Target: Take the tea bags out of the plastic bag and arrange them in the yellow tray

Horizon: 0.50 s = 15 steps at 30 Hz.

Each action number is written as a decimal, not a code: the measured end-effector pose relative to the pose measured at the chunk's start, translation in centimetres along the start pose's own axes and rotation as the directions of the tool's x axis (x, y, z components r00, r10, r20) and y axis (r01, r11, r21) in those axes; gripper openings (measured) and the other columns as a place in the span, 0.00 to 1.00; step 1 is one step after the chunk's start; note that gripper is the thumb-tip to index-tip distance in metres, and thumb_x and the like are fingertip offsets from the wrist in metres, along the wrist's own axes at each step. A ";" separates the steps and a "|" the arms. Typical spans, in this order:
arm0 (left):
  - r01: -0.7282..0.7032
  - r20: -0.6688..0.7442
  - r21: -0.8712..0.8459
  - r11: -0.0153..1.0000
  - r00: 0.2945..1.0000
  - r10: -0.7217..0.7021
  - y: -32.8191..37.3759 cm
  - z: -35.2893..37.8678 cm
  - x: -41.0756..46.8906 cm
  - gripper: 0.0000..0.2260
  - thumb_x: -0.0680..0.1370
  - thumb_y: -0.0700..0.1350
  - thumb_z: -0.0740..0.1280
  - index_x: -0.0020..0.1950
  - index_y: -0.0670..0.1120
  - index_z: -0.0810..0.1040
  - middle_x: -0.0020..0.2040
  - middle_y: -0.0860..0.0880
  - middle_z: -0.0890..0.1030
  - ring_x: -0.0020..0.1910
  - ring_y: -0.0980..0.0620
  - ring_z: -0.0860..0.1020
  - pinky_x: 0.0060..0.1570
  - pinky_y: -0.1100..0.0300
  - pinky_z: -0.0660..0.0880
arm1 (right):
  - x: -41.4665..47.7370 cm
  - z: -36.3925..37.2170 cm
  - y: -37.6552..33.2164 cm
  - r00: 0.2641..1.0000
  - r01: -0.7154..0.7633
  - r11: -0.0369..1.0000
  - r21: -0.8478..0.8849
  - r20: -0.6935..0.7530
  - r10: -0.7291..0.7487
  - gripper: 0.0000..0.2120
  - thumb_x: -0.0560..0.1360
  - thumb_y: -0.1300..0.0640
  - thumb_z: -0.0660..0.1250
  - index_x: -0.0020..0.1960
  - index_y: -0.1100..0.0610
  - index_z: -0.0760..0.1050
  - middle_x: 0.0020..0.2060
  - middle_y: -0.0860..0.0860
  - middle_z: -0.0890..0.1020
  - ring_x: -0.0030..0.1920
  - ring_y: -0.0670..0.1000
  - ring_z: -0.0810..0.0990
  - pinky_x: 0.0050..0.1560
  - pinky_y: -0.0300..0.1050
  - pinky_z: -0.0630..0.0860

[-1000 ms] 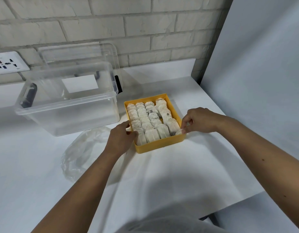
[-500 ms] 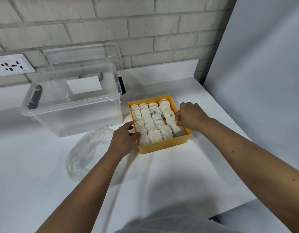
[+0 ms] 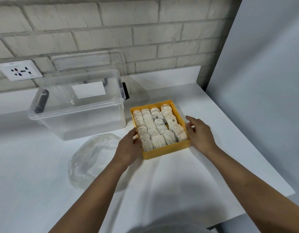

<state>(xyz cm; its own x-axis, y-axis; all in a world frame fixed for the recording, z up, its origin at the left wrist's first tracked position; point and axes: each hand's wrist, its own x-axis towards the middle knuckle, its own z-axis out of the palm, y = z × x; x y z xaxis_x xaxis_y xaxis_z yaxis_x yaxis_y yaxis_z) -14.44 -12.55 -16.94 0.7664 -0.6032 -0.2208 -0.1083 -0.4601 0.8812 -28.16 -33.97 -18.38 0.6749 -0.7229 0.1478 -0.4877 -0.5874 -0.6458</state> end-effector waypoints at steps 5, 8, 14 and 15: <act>0.001 -0.006 0.001 1.000 1.000 -0.001 0.1 0.0 0.3 0.22 0.81 0.38 0.59 0.73 0.54 0.71 0.63 0.57 0.78 0.57 0.52 0.80 0.63 0.51 0.75 | -0.3 0.3 0.7 0.999 -0.039 0.997 0.060 0.030 0.037 0.15 0.82 0.56 0.60 0.66 0.53 0.77 0.55 0.54 0.81 0.53 0.52 0.78 0.54 0.38 0.70; 0.000 -0.008 0.007 1.000 1.000 0.000 0.1 0.3 0.8 0.22 0.81 0.37 0.60 0.73 0.54 0.71 0.63 0.57 0.78 0.57 0.52 0.81 0.63 0.49 0.75 | 0.1 0.3 0.7 0.997 -0.074 0.989 0.127 0.029 0.071 0.15 0.81 0.56 0.60 0.66 0.52 0.77 0.54 0.53 0.82 0.51 0.48 0.77 0.53 0.36 0.69; 0.022 -0.016 -0.037 0.999 1.000 -0.022 0.2 0.6 2.2 0.23 0.80 0.37 0.60 0.73 0.53 0.70 0.67 0.53 0.77 0.60 0.50 0.80 0.64 0.47 0.75 | 1.8 0.3 1.0 0.992 -0.121 0.974 0.192 0.048 0.114 0.14 0.81 0.56 0.61 0.65 0.52 0.78 0.59 0.51 0.81 0.55 0.49 0.77 0.54 0.37 0.69; 0.020 -0.019 -0.038 0.999 1.000 -0.021 0.2 0.6 2.4 0.23 0.80 0.37 0.60 0.73 0.53 0.71 0.66 0.54 0.78 0.59 0.50 0.80 0.64 0.46 0.75 | 2.1 0.3 1.0 0.992 -0.123 0.973 0.196 0.049 0.115 0.14 0.81 0.56 0.61 0.65 0.52 0.78 0.59 0.51 0.81 0.54 0.48 0.77 0.54 0.37 0.69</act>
<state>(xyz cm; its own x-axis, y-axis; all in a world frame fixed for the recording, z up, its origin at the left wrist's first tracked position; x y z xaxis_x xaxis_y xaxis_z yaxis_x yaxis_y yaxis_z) -13.00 -14.48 -17.53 0.7802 -0.5811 -0.2313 -0.0684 -0.4468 0.8920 -27.04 -36.01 -18.95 0.6406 -0.7670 0.0356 -0.4489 -0.4118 -0.7930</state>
